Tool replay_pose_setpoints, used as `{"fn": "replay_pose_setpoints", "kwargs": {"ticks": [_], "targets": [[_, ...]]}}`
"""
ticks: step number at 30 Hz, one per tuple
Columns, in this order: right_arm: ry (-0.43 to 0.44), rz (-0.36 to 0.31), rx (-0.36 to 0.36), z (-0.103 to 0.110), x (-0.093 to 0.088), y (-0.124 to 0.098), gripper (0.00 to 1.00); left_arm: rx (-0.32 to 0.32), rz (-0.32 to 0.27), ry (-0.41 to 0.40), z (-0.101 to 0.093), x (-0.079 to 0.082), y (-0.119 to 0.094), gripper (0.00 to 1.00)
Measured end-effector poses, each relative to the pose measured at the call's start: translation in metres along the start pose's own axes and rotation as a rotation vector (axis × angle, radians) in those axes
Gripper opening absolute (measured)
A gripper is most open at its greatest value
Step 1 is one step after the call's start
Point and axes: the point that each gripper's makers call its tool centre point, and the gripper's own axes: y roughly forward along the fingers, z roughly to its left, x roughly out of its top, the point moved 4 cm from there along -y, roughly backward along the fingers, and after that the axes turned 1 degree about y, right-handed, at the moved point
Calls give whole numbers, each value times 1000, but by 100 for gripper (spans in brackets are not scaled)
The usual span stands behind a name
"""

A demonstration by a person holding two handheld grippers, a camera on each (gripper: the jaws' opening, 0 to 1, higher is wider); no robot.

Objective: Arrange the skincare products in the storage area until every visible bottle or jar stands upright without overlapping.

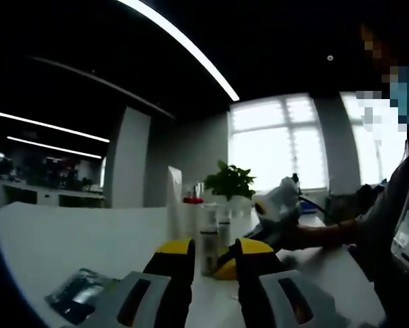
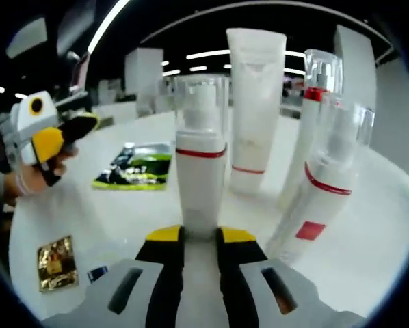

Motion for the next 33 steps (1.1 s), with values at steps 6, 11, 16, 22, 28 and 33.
{"fn": "replay_pose_setpoints", "kwargs": {"ticks": [6, 11, 16, 22, 28, 33], "targets": [[8, -8, -19, -2, 0, 0, 16, 3, -1, -9, 1, 1, -1, 24], [13, -10, -38, -5, -1, 0, 16, 0, 0, -11, 1, 1, -1, 24], [7, 5, -61, -10, -1, -2, 16, -2, 0, -7, -1, 2, -1, 24], [-2, 0, -37, -8, 0, -2, 18, -8, -1, -16, -1, 3, -1, 24], [-26, 3, 9, -4, 3, -4, 44, 14, -22, -26, 5, 9, -4, 25], [7, -20, 74, 8, 9, -8, 51, 39, -46, -59, 12, 12, -7, 25]]}}
